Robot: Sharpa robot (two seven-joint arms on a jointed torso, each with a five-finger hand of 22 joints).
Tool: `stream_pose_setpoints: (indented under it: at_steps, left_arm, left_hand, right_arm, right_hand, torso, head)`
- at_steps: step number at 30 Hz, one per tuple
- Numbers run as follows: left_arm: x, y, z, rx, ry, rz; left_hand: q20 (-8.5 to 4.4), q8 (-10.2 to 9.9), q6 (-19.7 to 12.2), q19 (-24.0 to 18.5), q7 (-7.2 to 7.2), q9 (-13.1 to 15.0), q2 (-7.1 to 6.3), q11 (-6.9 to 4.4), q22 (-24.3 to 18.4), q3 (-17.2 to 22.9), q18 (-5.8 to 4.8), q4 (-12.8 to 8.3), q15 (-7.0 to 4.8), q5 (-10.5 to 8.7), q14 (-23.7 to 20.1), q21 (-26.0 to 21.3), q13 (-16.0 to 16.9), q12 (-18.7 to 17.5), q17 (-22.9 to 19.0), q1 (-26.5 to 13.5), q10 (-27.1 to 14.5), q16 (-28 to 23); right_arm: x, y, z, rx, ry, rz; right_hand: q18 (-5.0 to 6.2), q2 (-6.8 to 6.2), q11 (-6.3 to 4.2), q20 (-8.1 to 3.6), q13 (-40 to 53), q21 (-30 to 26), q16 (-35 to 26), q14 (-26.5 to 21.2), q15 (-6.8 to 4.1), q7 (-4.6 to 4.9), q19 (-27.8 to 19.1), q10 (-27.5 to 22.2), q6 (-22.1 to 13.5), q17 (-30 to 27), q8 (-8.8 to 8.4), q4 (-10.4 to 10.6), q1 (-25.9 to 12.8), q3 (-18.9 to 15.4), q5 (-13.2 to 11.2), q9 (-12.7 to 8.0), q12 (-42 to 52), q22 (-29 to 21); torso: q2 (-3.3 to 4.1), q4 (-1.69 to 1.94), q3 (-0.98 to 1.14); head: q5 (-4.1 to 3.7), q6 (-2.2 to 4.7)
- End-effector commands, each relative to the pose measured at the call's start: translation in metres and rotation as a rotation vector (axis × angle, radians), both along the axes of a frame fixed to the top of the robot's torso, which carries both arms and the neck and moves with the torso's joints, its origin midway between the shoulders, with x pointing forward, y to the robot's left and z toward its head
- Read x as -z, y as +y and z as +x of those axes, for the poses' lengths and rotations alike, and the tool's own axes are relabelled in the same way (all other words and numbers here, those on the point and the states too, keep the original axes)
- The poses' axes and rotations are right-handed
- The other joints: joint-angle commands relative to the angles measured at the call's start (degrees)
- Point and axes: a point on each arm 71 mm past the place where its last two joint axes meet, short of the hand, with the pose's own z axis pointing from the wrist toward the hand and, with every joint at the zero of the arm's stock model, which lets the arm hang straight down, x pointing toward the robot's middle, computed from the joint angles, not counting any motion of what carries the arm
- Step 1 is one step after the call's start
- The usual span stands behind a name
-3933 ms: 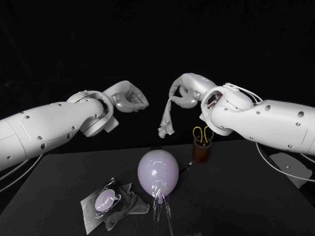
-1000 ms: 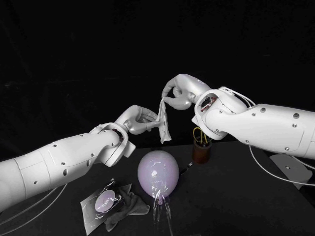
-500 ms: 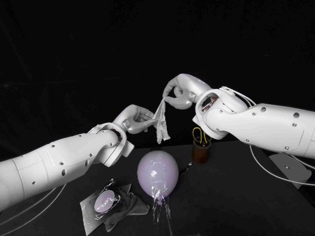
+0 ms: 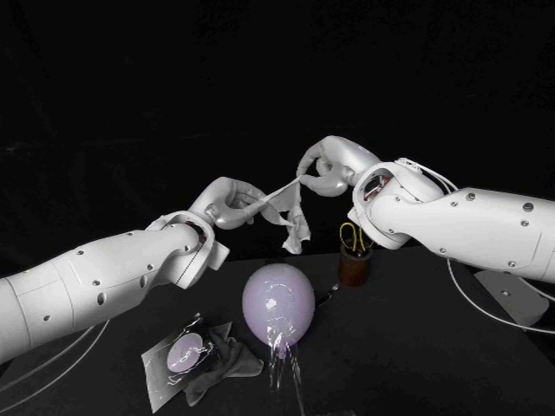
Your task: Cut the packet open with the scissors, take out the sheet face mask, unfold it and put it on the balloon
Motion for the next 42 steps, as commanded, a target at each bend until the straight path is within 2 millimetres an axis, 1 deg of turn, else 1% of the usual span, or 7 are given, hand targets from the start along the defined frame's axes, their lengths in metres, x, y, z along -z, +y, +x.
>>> stream_pose_setpoints:
  at_steps: [1, 4, 5, 8, 12, 32, 42]
  left_arm:
    - [-0.013, 0.001, 0.002, 0.009, -0.024, -0.015]
    - [-0.028, 0.002, 0.005, 0.045, -0.027, 0.028]
    - [-0.032, 0.003, 0.006, 0.055, -0.029, 0.043]
    - [-0.044, 0.003, 0.008, 0.077, -0.035, 0.084]
    - [-0.062, 0.004, 0.012, 0.105, -0.039, 0.147]
    - [-0.104, 0.007, 0.023, 0.171, 0.019, 0.338]
    - [-0.107, 0.013, 0.028, 0.137, 0.034, 0.341]
  left_hand:
    - [0.08, 1.3, -0.5, 0.3, 0.11, 3.2, -0.47, -0.02, 0.1, 1.3, 0.84, -0.2, 0.09, 0.24, -0.6, 0.4, 0.1, -0.5, -0.4, -0.7, 0.5, -1.4]
    - [0.07, 1.7, -0.6, 0.1, 0.20, 3.5, -1.16, 0.01, 0.3, 2.8, 0.76, -0.7, 0.16, 0.24, -0.8, 0.6, 0.1, -0.7, -1.0, -1.2, 0.8, -3.3]
    - [0.07, 2.0, -0.6, -0.1, 0.28, 3.7, -1.86, 0.50, 0.3, 4.5, 0.69, -0.1, 2.79, 0.21, -13.6, 0.6, 0.2, -0.7, -4.6, -1.9, 1.2, -13.2]
    - [0.09, 3.2, -1.4, -0.3, 0.81, 4.9, -2.90, 0.91, 0.8, 7.2, 0.52, -1.1, 3.02, 0.21, -7.9, 1.3, 0.3, -1.0, -8.1, -3.7, 1.5, -22.0]
    - [-0.05, 3.8, -1.7, -0.1, 0.70, 5.4, -3.22, 0.80, 1.3, 8.2, 0.68, -2.3, 2.93, 0.30, -5.7, 2.0, 0.3, -1.2, -8.7, -4.4, 1.7, -25.3]
    - [-0.46, 4.5, -1.9, 0.8, 0.46, 6.2, -3.21, 0.56, 2.8, 8.3, 0.73, -3.3, 2.63, 0.23, -2.7, 4.4, 0.5, -0.9, -8.2, -6.2, 2.5, -27.5]
    - [-0.69, 4.7, -1.9, 1.1, 0.32, 6.5, -3.09, 0.42, 3.5, 8.2, 0.81, -3.5, 2.43, 0.23, -2.1, 5.5, 0.6, -0.9, -7.7, -6.6, 2.8, -27.3]
  right_arm:
    - [0.006, -0.004, 0.000, -0.003, 0.016, 0.027]
    - [0.012, -0.009, 0.001, 0.007, 0.027, 0.052]
    - [0.014, -0.010, 0.001, 0.010, 0.029, 0.059]
    - [0.018, -0.014, 0.002, 0.019, 0.037, 0.079]
    - [0.022, -0.019, 0.005, 0.032, 0.044, 0.097]
    - [0.030, -0.017, 0.010, 0.037, 0.040, 0.109]
    - [0.009, -0.012, 0.008, -0.002, -0.035, 0.073]
  right_hand:
    - [0.94, 0.43, -0.42, 0.12, 8.3, -0.1, 0.1, 5.7, -0.31, -0.18, 0.2, 2.9, 0.5, 14.5, 2.26, 0.2, 0.0, 0.3, 0.2, 1.6, 0.2, 0.0]
    - [0.94, 0.43, -0.42, 0.12, 8.3, -0.2, 0.1, 5.7, -0.32, -0.17, 0.2, 2.9, 0.5, 14.4, 2.26, 0.2, 0.0, 0.3, 0.2, 1.6, 0.2, 0.0]
    - [0.94, 0.43, -0.42, 0.12, 8.3, -0.2, 0.1, 5.7, -0.32, -0.17, 0.2, 2.9, 0.5, 14.4, 2.26, 0.2, 0.0, 0.3, 0.2, 1.6, 0.2, 0.0]
    - [0.96, 0.43, -0.42, 0.12, 8.3, -0.3, 0.1, 5.6, -0.32, -0.17, 0.2, 2.9, 0.5, 14.4, 2.26, 0.2, -0.1, 0.3, 0.2, 1.6, 0.2, 0.0]
    - [0.98, 0.43, -0.41, 0.12, 8.3, -0.3, 0.1, 5.6, -0.32, -0.17, 0.1, 2.9, 0.5, 14.3, 2.26, 0.2, -0.1, 0.3, 0.2, 1.6, 0.2, -0.1]
    - [0.98, 0.46, -0.41, 0.13, 8.3, -0.4, 0.0, 5.6, -0.32, -0.16, 0.1, 2.9, 0.4, 14.3, 2.25, 0.2, -0.1, 0.3, 0.2, 1.6, 0.2, -0.1]
    - [0.98, 0.48, -0.40, 0.13, 8.3, -0.4, 0.1, 5.6, -0.32, -0.16, 0.1, 2.9, 0.4, 14.3, 2.24, 0.2, -0.1, 0.4, 0.2, 1.6, 0.2, -0.1]
  torso:
    - [-0.02, -0.05, 0.05]
    - [-0.03, -0.03, 0.09]
    - [-0.02, -0.05, 0.09]
    - [-0.05, -0.01, 0.07]
    - [-0.05, 0.06, 0.09]
    - [-0.03, 0.02, -0.02]
    - [-0.03, -0.11, 0.03]
  head:
    - [0.13, -0.08]
    - [0.11, -0.12]
    - [0.14, -0.15]
    - [0.25, -0.16]
    - [0.34, -0.14]
    - [0.28, 0.21]
    - [0.22, 0.36]
